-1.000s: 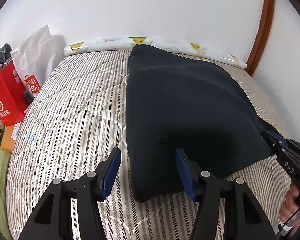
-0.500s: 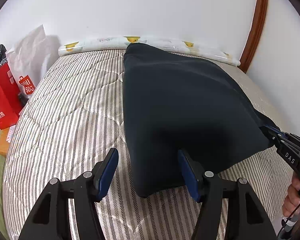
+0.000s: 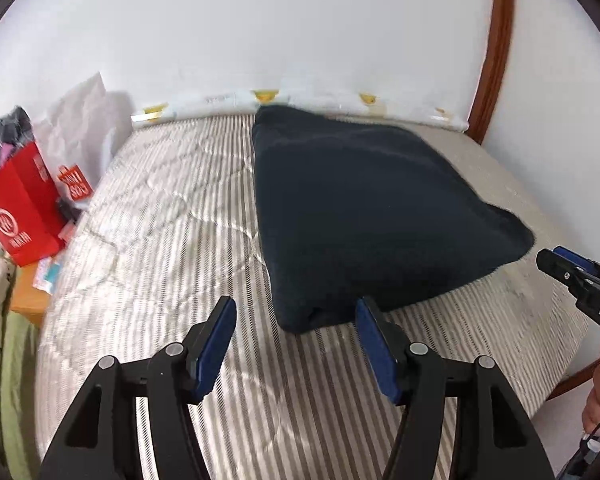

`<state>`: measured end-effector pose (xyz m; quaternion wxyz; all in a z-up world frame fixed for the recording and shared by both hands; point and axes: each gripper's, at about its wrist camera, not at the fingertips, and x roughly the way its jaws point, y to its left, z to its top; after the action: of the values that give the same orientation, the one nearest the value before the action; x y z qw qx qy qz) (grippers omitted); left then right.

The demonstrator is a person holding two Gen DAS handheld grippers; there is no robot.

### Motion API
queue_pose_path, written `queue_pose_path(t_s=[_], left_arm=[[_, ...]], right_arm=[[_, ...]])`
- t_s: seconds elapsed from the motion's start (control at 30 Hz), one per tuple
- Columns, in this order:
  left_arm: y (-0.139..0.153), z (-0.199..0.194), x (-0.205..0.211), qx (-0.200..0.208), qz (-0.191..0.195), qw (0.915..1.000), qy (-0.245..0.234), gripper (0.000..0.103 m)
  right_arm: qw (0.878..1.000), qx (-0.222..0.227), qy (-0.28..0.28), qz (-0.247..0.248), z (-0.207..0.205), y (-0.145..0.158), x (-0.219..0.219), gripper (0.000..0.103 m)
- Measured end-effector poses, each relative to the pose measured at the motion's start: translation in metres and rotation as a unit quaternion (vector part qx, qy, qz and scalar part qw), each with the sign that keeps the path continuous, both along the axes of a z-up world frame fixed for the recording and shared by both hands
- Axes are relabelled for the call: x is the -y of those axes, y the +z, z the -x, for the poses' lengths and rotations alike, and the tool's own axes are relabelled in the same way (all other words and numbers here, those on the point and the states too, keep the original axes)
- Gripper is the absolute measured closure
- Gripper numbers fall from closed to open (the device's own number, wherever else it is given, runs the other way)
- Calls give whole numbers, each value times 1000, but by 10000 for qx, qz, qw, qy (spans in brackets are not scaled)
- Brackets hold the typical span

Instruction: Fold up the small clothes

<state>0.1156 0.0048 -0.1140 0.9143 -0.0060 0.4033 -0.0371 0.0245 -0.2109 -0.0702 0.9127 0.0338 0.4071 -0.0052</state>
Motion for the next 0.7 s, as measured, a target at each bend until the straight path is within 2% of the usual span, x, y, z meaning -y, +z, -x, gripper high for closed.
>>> queue_pose_path(t_s=[0.17, 0.23, 0.37, 0.5, 0.53, 0.7], left_arm=[[36, 38, 5, 375, 6, 9993, 40, 26], [49, 53, 6, 523, 31, 9986, 64, 25], [69, 82, 10, 688, 61, 9975, 121, 23], [78, 103, 7, 872, 47, 9958, 281, 20], [79, 105, 7, 890, 47, 9955, 320, 19], [84, 112, 7, 931, -15, 9951, 338, 19]], right_arm=[[9997, 221, -6, 45, 37, 36, -5, 40], [9996, 282, -22, 62, 49, 49, -8, 32], [9990, 346, -126, 262, 75, 67, -14, 25], [9962, 577, -162, 633, 92, 76, -20, 3], [9957, 625, -176, 654, 94, 77, -19, 1], [9972, 482, -74, 560, 97, 73, -16, 0]])
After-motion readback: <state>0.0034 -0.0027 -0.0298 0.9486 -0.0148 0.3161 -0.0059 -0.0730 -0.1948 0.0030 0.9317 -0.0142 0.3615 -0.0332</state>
